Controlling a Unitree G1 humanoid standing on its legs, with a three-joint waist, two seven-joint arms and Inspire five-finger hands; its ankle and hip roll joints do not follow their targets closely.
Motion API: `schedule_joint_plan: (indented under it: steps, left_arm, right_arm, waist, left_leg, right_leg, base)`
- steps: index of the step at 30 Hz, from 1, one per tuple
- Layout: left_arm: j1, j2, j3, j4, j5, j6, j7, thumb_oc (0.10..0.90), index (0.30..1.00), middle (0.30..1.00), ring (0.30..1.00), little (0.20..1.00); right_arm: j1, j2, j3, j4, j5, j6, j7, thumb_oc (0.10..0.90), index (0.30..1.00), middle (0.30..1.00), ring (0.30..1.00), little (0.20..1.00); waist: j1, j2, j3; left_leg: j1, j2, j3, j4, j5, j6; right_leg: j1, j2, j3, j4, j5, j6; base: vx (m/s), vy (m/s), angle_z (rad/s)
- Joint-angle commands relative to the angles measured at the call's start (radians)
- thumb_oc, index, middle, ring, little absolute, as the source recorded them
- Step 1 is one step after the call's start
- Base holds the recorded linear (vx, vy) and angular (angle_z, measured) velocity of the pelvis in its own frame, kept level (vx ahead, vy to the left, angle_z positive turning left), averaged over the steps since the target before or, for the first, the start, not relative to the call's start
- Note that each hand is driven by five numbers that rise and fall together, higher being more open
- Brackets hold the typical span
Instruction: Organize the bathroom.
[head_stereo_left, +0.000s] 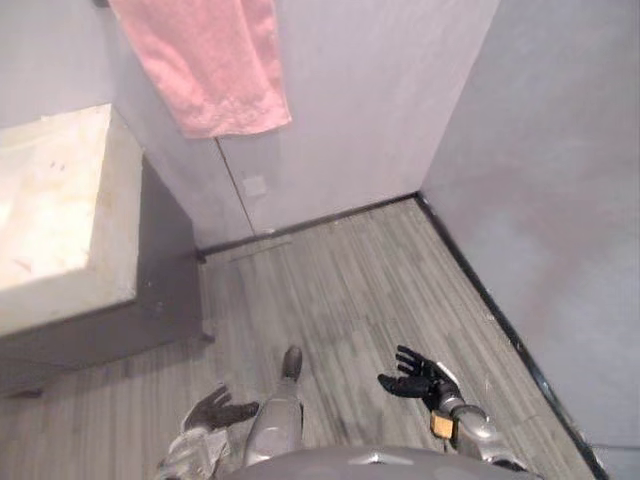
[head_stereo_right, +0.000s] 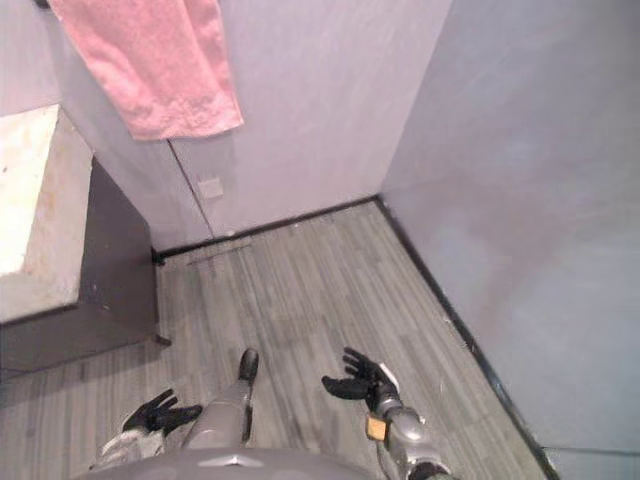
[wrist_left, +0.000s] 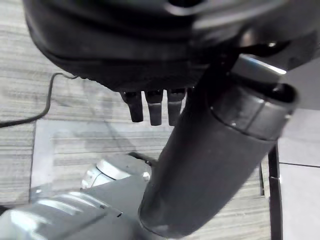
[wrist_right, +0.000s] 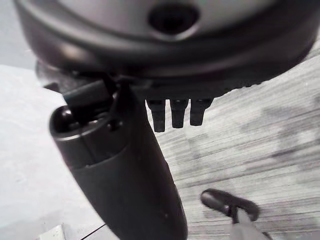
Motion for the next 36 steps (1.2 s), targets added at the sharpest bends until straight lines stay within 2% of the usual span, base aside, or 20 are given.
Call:
schedule_joint_plan:
  steps: [1,4,8,10,15,17,18,19,22,23,24,25,27,28,29,30,32,33,34,36]
  left_arm:
    - [-0.057,0.093,0.005,0.032,0.066,-0.034,-0.016,0.8,0.9,0.9,0.9,0.9]
    - [-0.049,0.084,0.019,0.066,0.085,-0.054,-0.04,0.8,0.9,0.9,0.9,0.9]
    - [-0.041,0.07,0.046,0.092,0.073,-0.087,-0.048,0.8,0.9,0.9,0.9,0.9]
    - [-0.039,0.066,0.052,0.094,0.083,-0.096,-0.047,0.8,0.9,0.9,0.9,0.9]
    - [-0.025,0.07,0.09,0.111,0.101,-0.115,-0.072,0.8,0.9,0.9,0.9,0.9]
    - [-0.024,0.069,0.093,0.113,0.107,-0.116,-0.076,0.8,0.9,0.9,0.9,0.9]
    - [-0.017,0.072,0.106,0.119,0.106,-0.11,-0.083,0.8,0.9,0.9,0.9,0.9]
    - [-0.011,0.073,0.111,0.125,0.122,-0.107,-0.092,0.8,0.9,0.9,0.9,0.9]
    - [0.001,0.082,0.11,0.135,0.101,-0.099,-0.084,0.8,0.9,0.9,0.9,0.9]
    - [0.008,0.091,0.116,0.137,0.097,-0.091,-0.079,0.8,0.9,0.9,0.9,0.9]
    - [0.008,0.091,0.116,0.137,0.097,-0.091,-0.079,0.8,0.9,0.9,0.9,0.9]
    - [0.002,0.098,0.102,0.141,0.101,-0.09,-0.073,0.8,0.9,0.9,0.9,0.9]
    - [-0.019,0.104,0.064,0.157,0.113,-0.116,-0.064,0.8,0.9,0.9,0.9,0.9]
    - [-0.025,0.104,0.059,0.156,0.127,-0.124,-0.063,0.8,0.9,0.9,0.9,0.9]
    - [-0.034,0.107,0.047,0.154,0.146,-0.137,-0.069,0.8,0.9,0.9,0.9,0.9]
    - [-0.047,0.112,0.025,0.146,0.159,-0.155,-0.079,0.8,0.9,0.9,0.9,0.9]
    - [-0.072,0.116,0.004,0.125,0.172,-0.163,-0.079,0.8,0.9,0.9,0.9,0.9]
    - [-0.072,0.116,0.004,0.125,0.172,-0.163,-0.079,0.8,0.9,0.9,0.9,0.9]
    - [-0.085,0.116,-0.003,0.11,0.177,-0.16,-0.075,0.8,0.9,0.9,0.9,0.9]
    - [-0.127,0.131,-0.024,0.039,0.206,-0.117,-0.081,0.8,0.9,0.9,0.9,0.9]
  right_arm:
    - [-0.056,-0.038,-0.045,-0.049,0.079,0.011,0.012,0.8,0.9,0.9,0.9,0.9]
    - [-0.055,-0.041,-0.05,-0.025,0.067,0.03,-0.008,0.8,0.9,0.9,0.9,0.9]
    - [-0.054,-0.04,-0.041,0.048,0.029,0.048,-0.021,0.8,0.9,0.9,0.9,0.9]
    - [-0.047,-0.035,-0.047,0.066,0.02,0.051,-0.026,0.8,0.9,0.9,0.9,0.9]
    - [-0.004,-0.021,-0.085,0.118,-0.057,0.042,-0.027,0.8,0.9,0.9,0.9,0.9]
    - [-0.002,-0.021,-0.088,0.121,-0.063,0.043,-0.024,0.8,0.9,0.9,0.9,0.9]
    - [0.007,-0.023,-0.103,0.132,-0.096,0.036,-0.017,0.8,0.9,0.9,0.9,0.9]
    - [0.007,-0.025,-0.11,0.138,-0.109,0.032,-0.019,0.8,0.9,0.9,0.9,0.9]
    - [0.002,-0.032,-0.128,0.138,-0.102,0.032,0.001,0.8,0.9,0.9,0.9,0.9]
    - [0.001,-0.032,-0.13,0.122,-0.126,0.039,0.003,0.8,0.9,0.9,0.9,0.9]
    - [0.001,-0.032,-0.13,0.122,-0.126,0.039,0.003,0.8,0.9,0.9,0.9,0.9]
    - [0.006,-0.041,-0.125,0.1,-0.126,0.061,0.0,0.8,0.9,0.9,0.9,0.9]
    - [0.009,-0.057,-0.137,0.095,-0.109,0.073,0.004,0.8,0.9,0.9,0.9,0.9]
    - [0.006,-0.065,-0.138,0.097,-0.106,0.076,0.011,0.8,0.9,0.9,0.9,0.9]
    - [0.002,-0.07,-0.133,0.101,-0.087,0.084,0.008,0.8,0.9,0.9,0.9,0.9]
    - [-0.002,-0.072,-0.126,0.109,-0.073,0.093,0.0,0.8,0.9,0.9,0.9,0.9]
    - [0.002,-0.07,-0.115,0.114,-0.08,0.097,-0.008,0.8,0.9,0.9,0.9,0.9]
    - [0.002,-0.07,-0.115,0.114,-0.08,0.097,-0.008,0.8,0.9,0.9,0.9,0.9]
    - [0.001,-0.067,-0.108,0.113,-0.084,0.104,-0.011,0.8,0.9,0.9,0.9,0.9]
    - [0.022,-0.068,-0.105,0.09,-0.067,0.132,-0.032,0.8,0.9,0.9,0.9,0.9]
  waist:
    - [-0.022,-0.019,0.084]
    - [-0.046,-0.017,0.09]
    - [-0.072,-0.069,0.073]
    - [-0.082,-0.078,0.068]
    - [-0.134,-0.047,0.034]
    - [-0.137,-0.044,0.033]
    - [-0.151,-0.03,0.024]
    - [-0.152,-0.021,0.02]
    - [-0.146,-0.014,0.02]
    - [-0.144,-0.012,0.023]
    - [-0.144,-0.012,0.023]
    - [-0.151,-0.005,0.03]
    - [-0.163,0.017,0.039]
    - [-0.171,0.027,0.042]
    - [-0.187,0.038,0.048]
    - [-0.216,0.045,0.055]
    - [-0.237,0.046,0.053]
    - [-0.237,0.046,0.053]
    - [-0.25,0.039,0.055]
    - [-0.301,-0.008,0.051]
  left_leg:
    - [0.023,-0.04,0.16,-0.02,0.127,0.016]
    - [0.056,-0.022,0.209,0.094,0.101,0.022]
    - [0.146,-0.06,0.205,0.302,-0.062,0.063]
    - [0.183,-0.048,0.225,0.317,-0.096,0.066]
    - [0.335,0.085,0.333,0.147,-0.024,0.005]
    - [0.344,0.095,0.345,0.134,-0.016,0.0]
    - [0.373,0.13,0.402,0.08,0.016,-0.019]
    - [0.39,0.127,0.416,0.045,0.03,-0.026]
    - [0.394,0.089,0.389,0.034,0.016,-0.014]
    - [0.385,0.061,0.371,0.048,-0.003,0.005]
    - [0.385,0.061,0.371,0.048,-0.003,0.005]
    - [0.381,0.025,0.364,0.052,-0.023,0.041]
    - [0.392,-0.014,0.353,0.044,-0.056,0.08]
    - [0.402,-0.02,0.342,0.04,-0.062,0.085]
    - [0.413,-0.026,0.327,0.033,-0.068,0.09]
    - [0.43,-0.045,0.297,0.02,-0.077,0.099]
    - [0.438,-0.077,0.264,0.014,-0.084,0.11]
    - [0.438,-0.077,0.264,0.014,-0.084,0.11]
    - [0.446,-0.095,0.261,0.012,-0.09,0.112]
    - [0.48,-0.18,0.228,0.018,-0.12,0.107]
  right_leg:
    - [-0.029,-0.014,0.037,0.124,-0.101,0.104]
    - [-0.068,-0.046,-0.047,0.091,-0.055,0.083]
    - [-0.124,-0.128,-0.12,0.07,0.024,0.081]
    - [-0.126,-0.141,-0.142,0.066,0.036,0.088]
    - [-0.155,-0.168,-0.231,0.071,0.057,0.118]
    - [-0.155,-0.172,-0.237,0.072,0.059,0.121]
    - [-0.162,-0.199,-0.262,0.081,0.07,0.143]
    - [-0.17,-0.228,-0.272,0.095,0.081,0.167]
    - [-0.185,-0.285,-0.248,0.145,0.087,0.211]
    - [-0.203,-0.322,-0.22,0.213,0.082,0.211]
    - [-0.203,-0.322,-0.22,0.213,0.082,0.211]
    - [-0.273,-0.395,-0.164,0.39,0.141,0.198]
    - [-0.374,-0.437,-0.088,0.616,0.213,0.175]
    - [-0.414,-0.416,-0.05,0.677,0.216,0.168]
    - [-0.452,-0.351,-0.016,0.717,0.195,0.163]
    - [-0.505,-0.25,0.0,0.746,0.171,0.16]
    - [-0.539,-0.196,-0.022,0.69,0.176,0.154]
    - [-0.539,-0.196,-0.022,0.69,0.176,0.154]
    - [-0.539,-0.171,-0.038,0.633,0.168,0.161]
    - [-0.519,-0.072,-0.049,0.317,0.196,0.188]
  base:
    - [-0.38,-0.065,1.06]
    - [-0.47,0.106,1.42]
    - [-0.43,0.191,0.6]
    - [-0.2,0.206,0.61]
    - [-0.06,0.395,1.08]
    - [0.03,0.306,0.88]
    - [0.09,0.543,1.04]
    - [0.13,0.685,1.82]
    - [0.13,0.426,1.41]
    - [0.17,0.498,1.33]
    - [0.15,0.536,1.03]
    - [0.14,0.502,1.03]
    - [0.24,0.605,1.09]
    - [0.22,0.402,0.83]
    - [0.22,0.307,0.87]
    - [0.21,0.234,0.65]
    - [0.24,0.196,0.74]
    - [0.26,0.155,1.14]
    - [0.35,0.111,2.12]
    - [0.58,0.143,2.45]
